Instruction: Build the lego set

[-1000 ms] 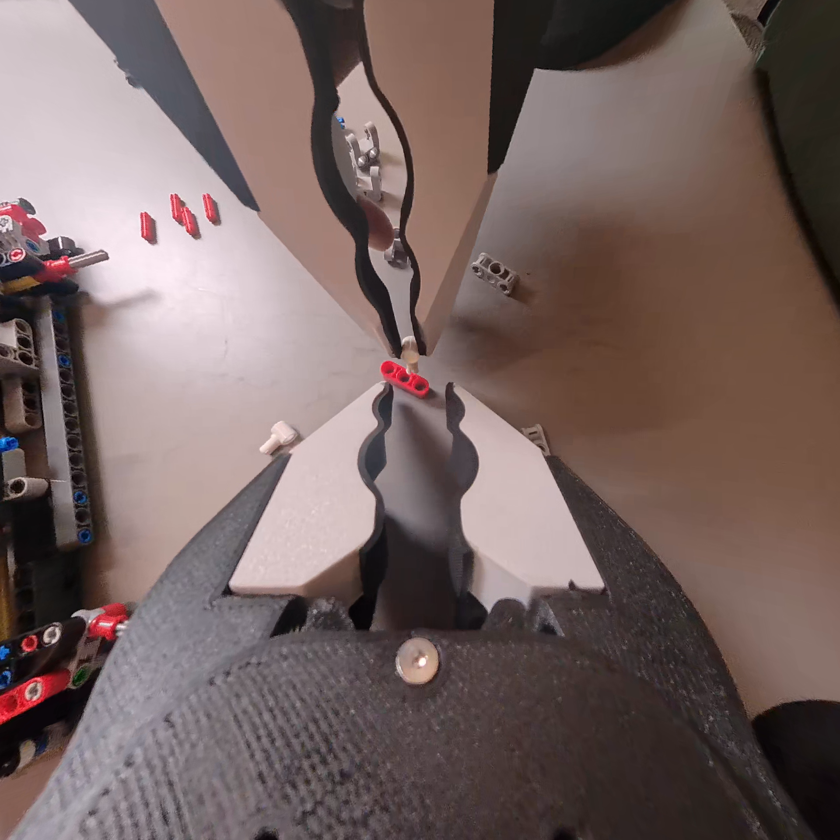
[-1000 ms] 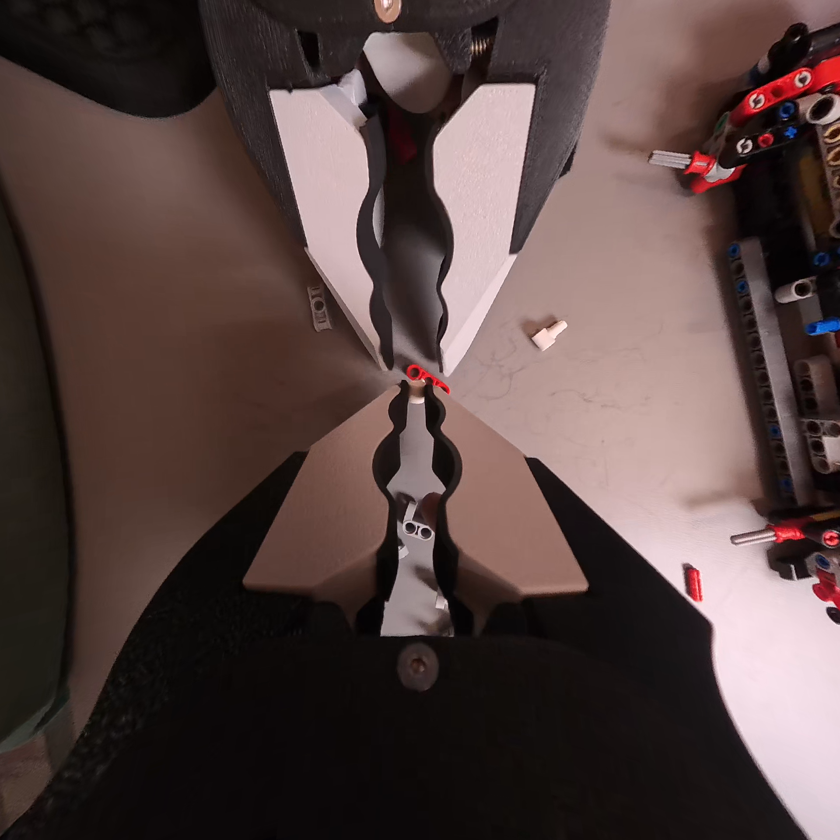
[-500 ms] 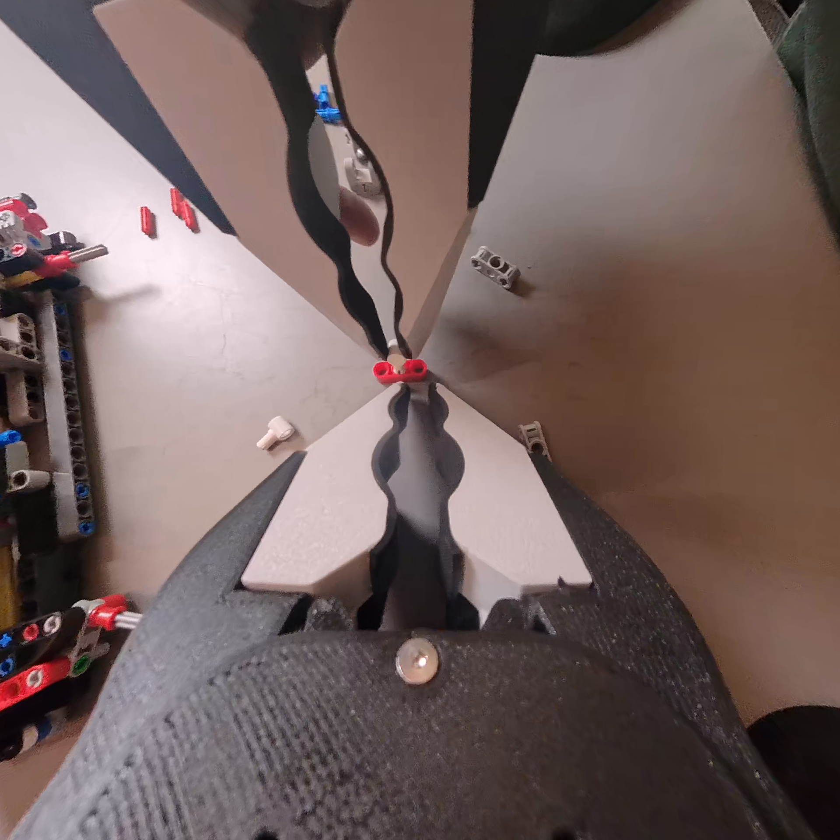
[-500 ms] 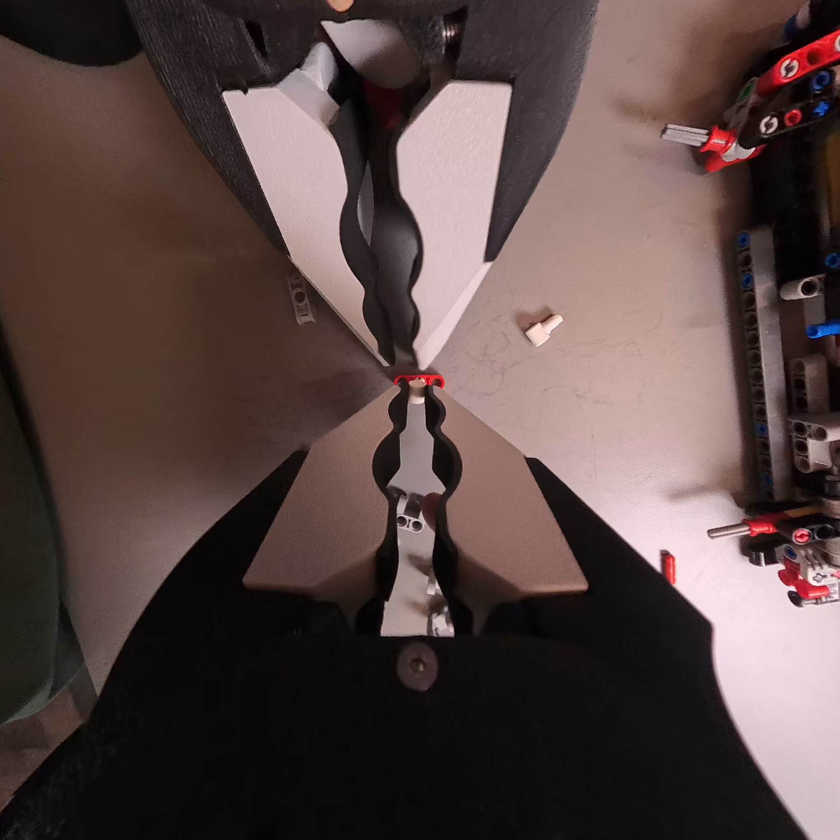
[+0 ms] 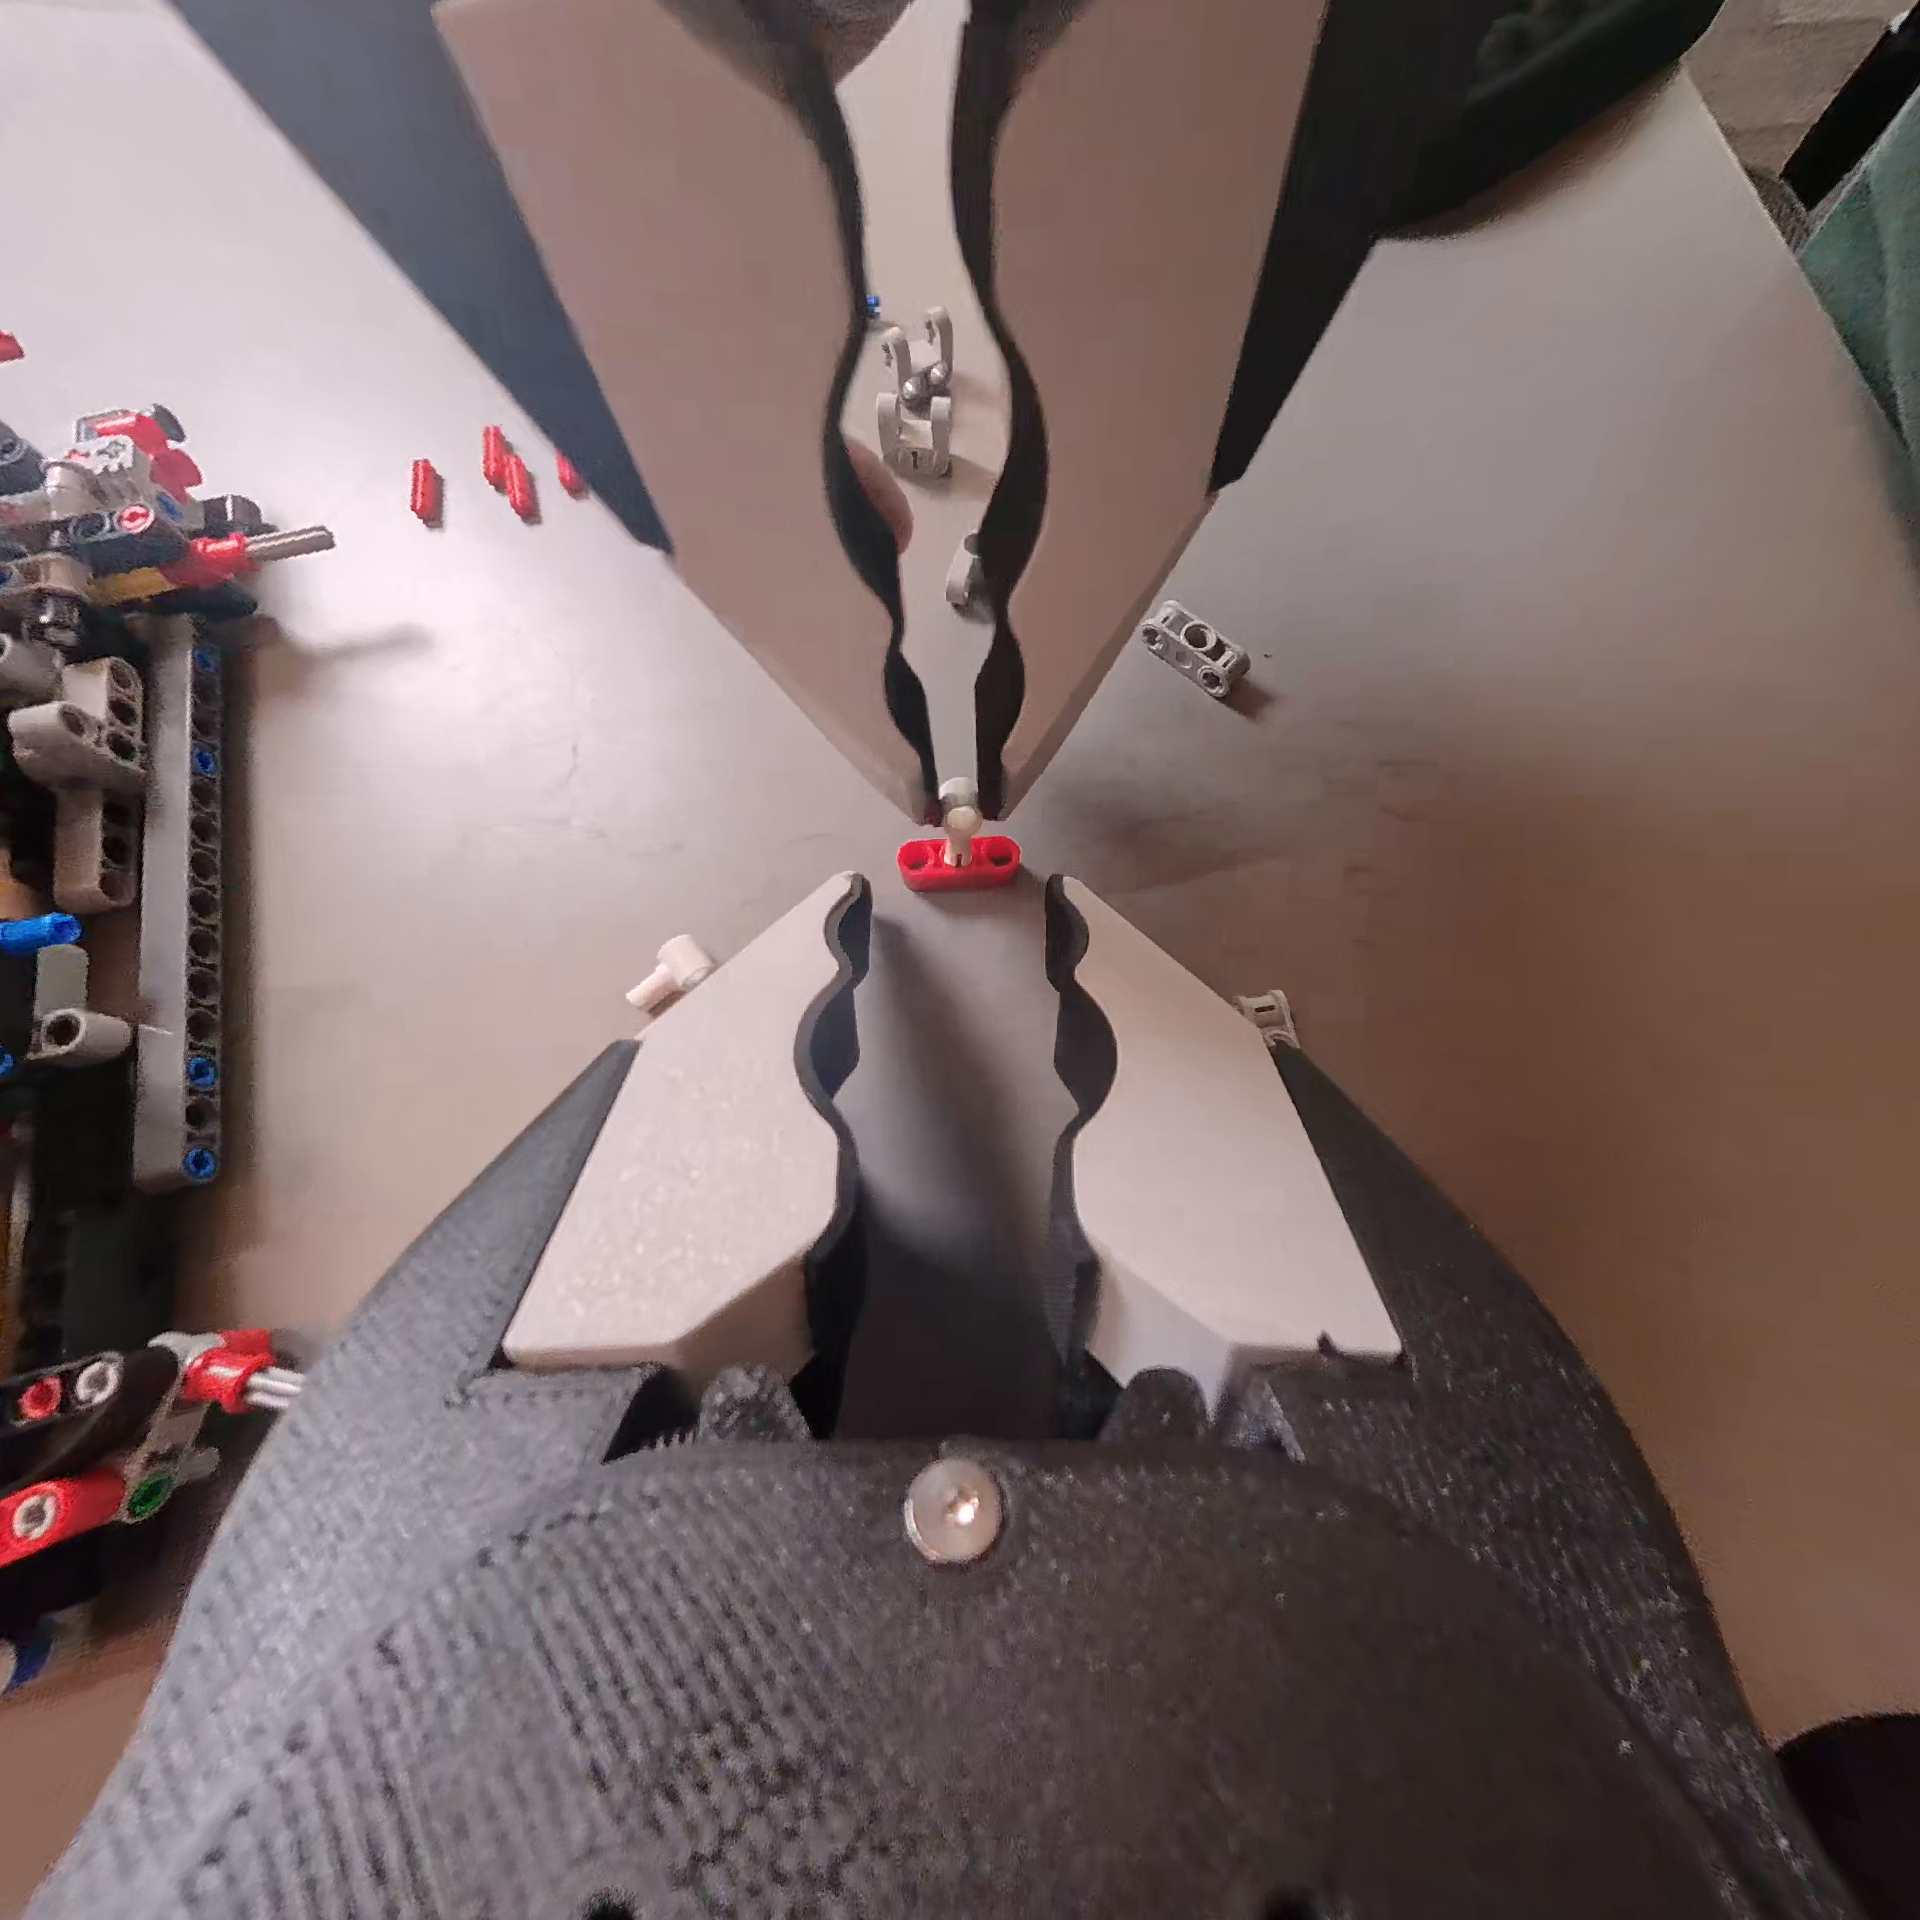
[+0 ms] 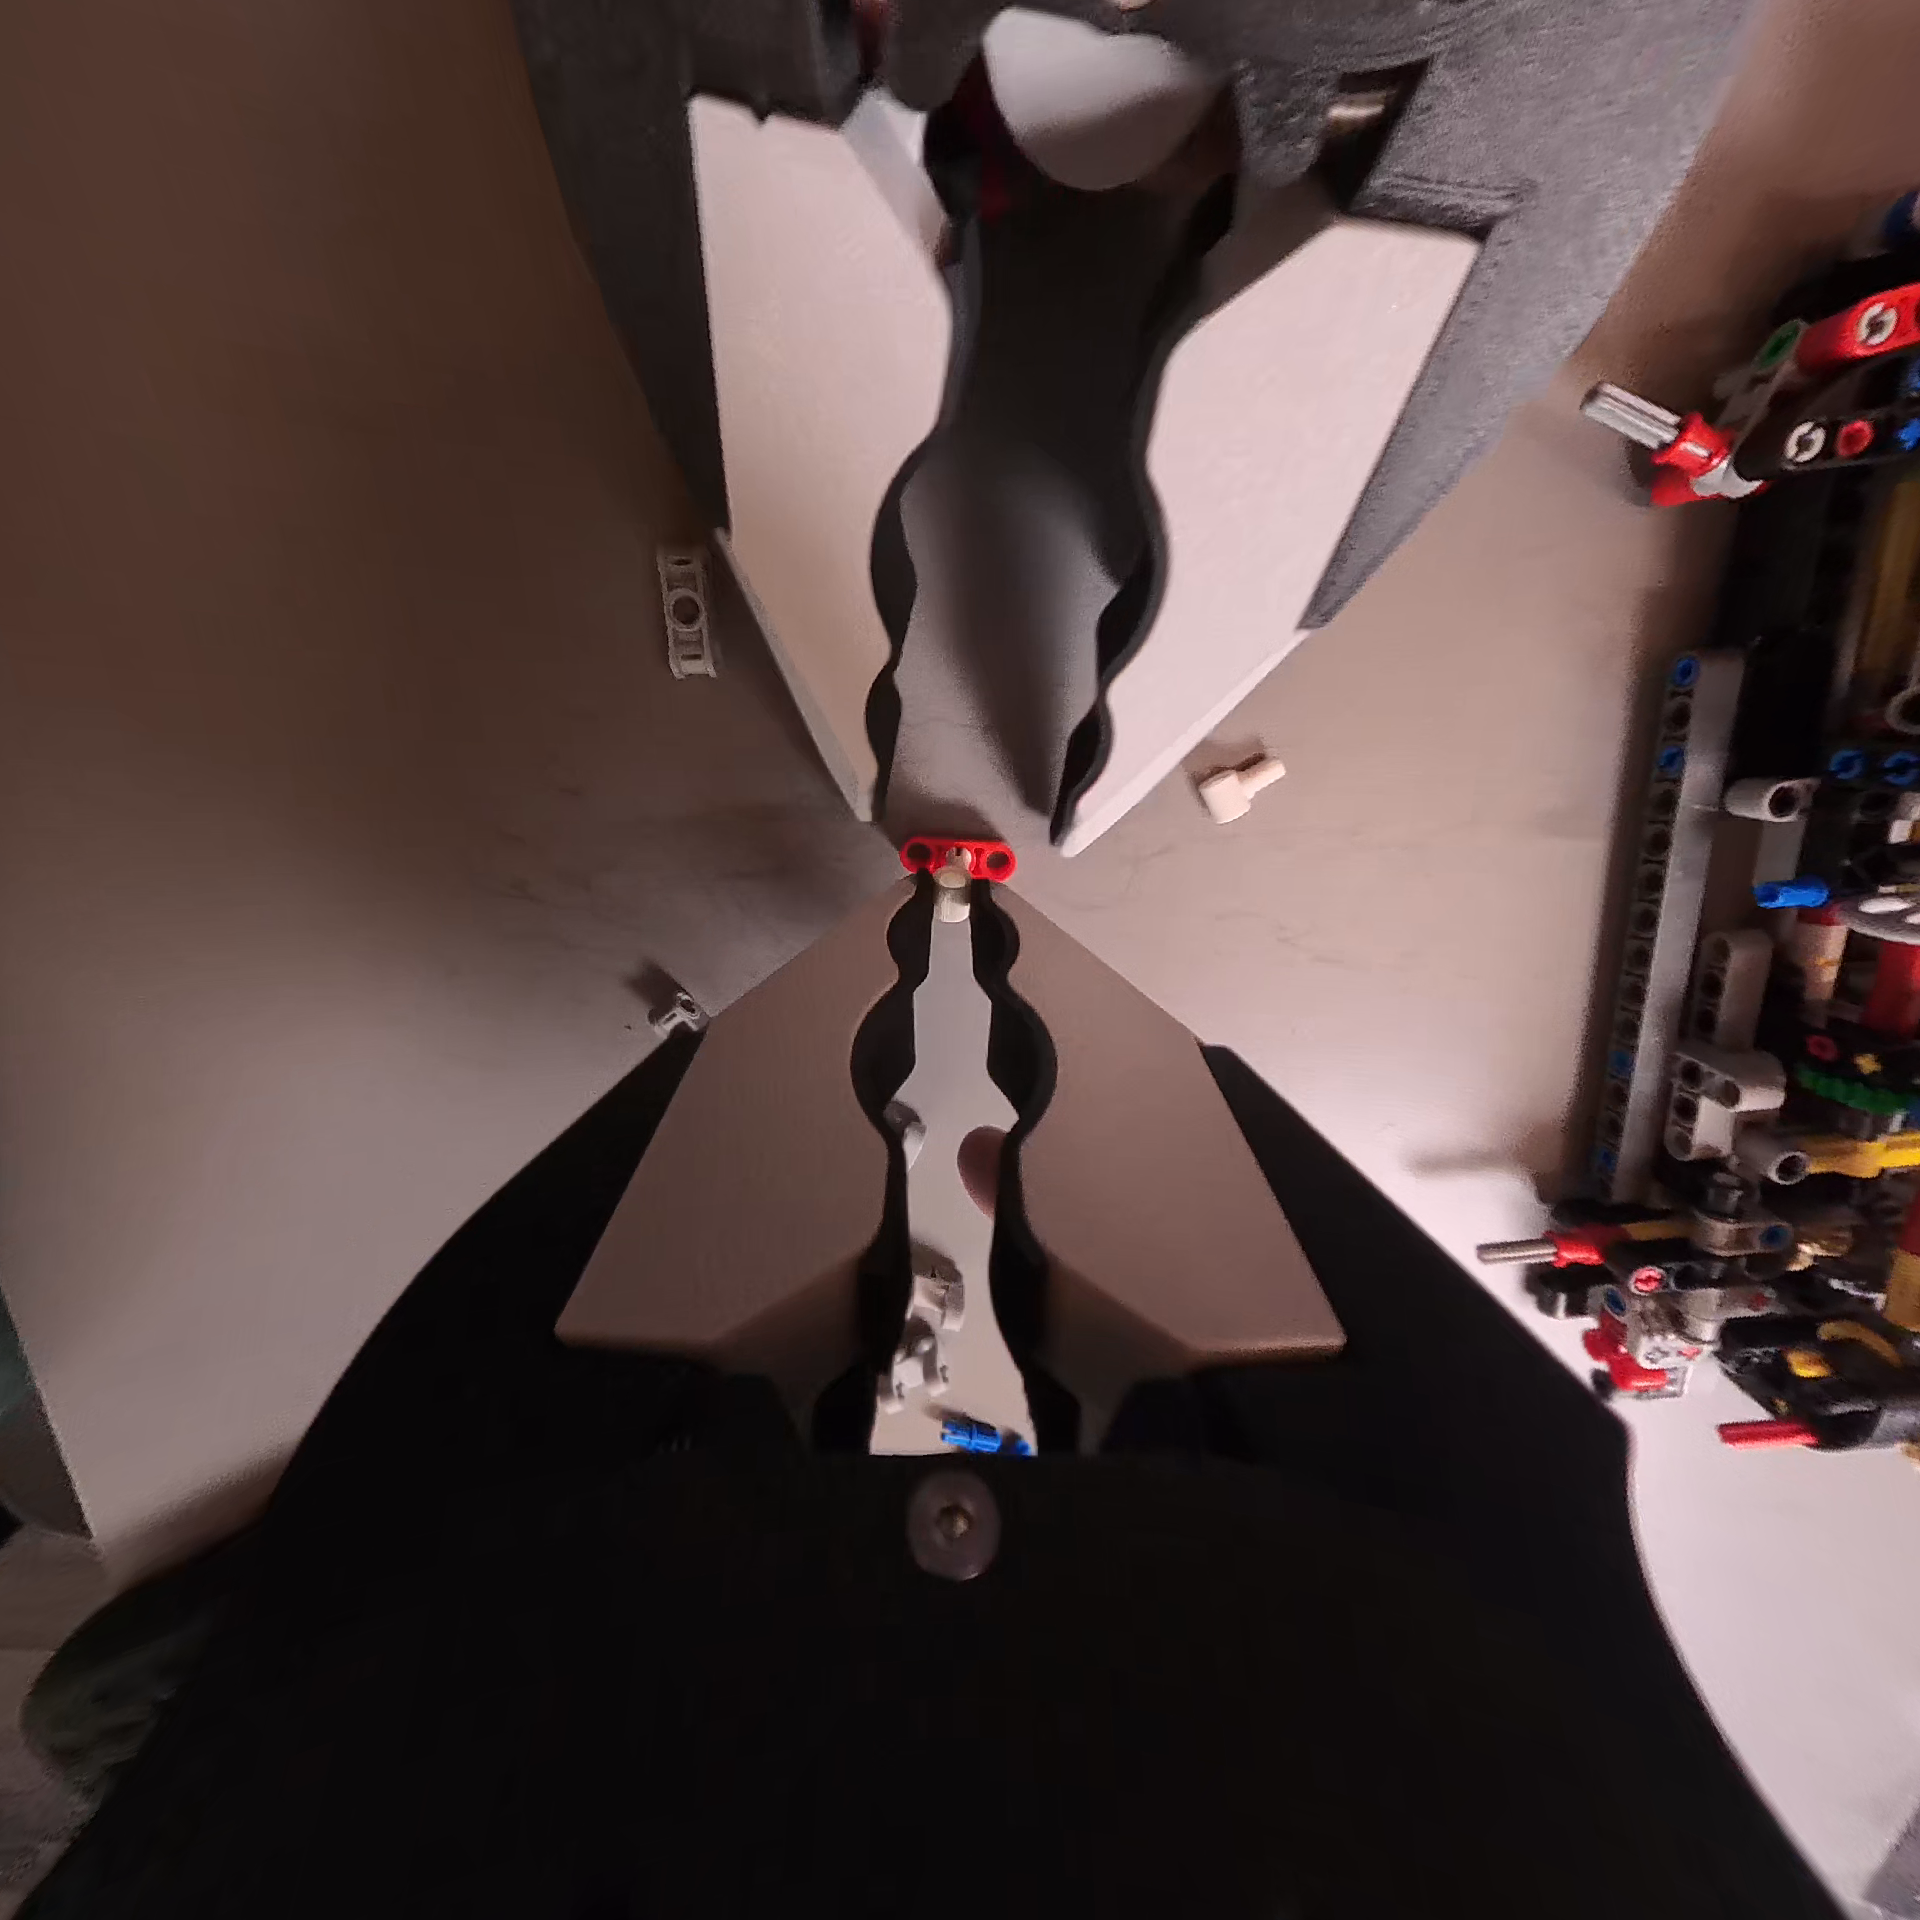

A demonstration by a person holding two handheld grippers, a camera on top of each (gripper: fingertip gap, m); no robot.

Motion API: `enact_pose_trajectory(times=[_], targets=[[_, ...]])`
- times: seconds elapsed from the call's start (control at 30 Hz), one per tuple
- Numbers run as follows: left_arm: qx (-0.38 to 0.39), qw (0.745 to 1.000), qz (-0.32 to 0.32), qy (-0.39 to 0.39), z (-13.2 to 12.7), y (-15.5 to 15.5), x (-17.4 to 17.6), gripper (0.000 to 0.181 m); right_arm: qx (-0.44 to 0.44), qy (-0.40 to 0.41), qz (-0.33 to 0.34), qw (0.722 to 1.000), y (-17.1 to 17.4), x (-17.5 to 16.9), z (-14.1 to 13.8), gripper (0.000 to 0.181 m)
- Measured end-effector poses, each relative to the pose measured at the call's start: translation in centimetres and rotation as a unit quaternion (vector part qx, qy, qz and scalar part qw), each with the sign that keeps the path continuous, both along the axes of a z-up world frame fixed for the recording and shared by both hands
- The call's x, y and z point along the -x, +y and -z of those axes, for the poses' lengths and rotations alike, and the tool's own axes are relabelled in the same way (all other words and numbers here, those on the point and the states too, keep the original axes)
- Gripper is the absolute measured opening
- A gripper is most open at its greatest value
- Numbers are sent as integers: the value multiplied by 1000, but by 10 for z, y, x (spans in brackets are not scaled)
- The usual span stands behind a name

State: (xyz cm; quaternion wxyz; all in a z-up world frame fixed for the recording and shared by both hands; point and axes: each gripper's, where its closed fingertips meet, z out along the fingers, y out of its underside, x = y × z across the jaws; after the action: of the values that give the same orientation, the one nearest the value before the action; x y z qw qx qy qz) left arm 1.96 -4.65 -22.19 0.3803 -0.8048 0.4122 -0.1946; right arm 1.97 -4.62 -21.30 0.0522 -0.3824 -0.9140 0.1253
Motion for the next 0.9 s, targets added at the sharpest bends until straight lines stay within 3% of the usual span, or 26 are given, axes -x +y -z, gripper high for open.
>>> enact_pose_trajectory(times=[0.03,0.3,0.6,0.9], targets=[[3,1000,-4,-3,0,1,2,34,-6,1,-6,1000,0,0,0,5],[11,1000,0,-26,-5,-3,7,33,-36,-13,-22,999,3,3,-2,5],[-28,995,-71,-60,-38,-4,52,31,-45,-47,-28,997,-2,1,-1,5],[-18,995,-78,-53,-26,-8,56,32,-32,-67,-25,997,-9,-1,-2,5]])
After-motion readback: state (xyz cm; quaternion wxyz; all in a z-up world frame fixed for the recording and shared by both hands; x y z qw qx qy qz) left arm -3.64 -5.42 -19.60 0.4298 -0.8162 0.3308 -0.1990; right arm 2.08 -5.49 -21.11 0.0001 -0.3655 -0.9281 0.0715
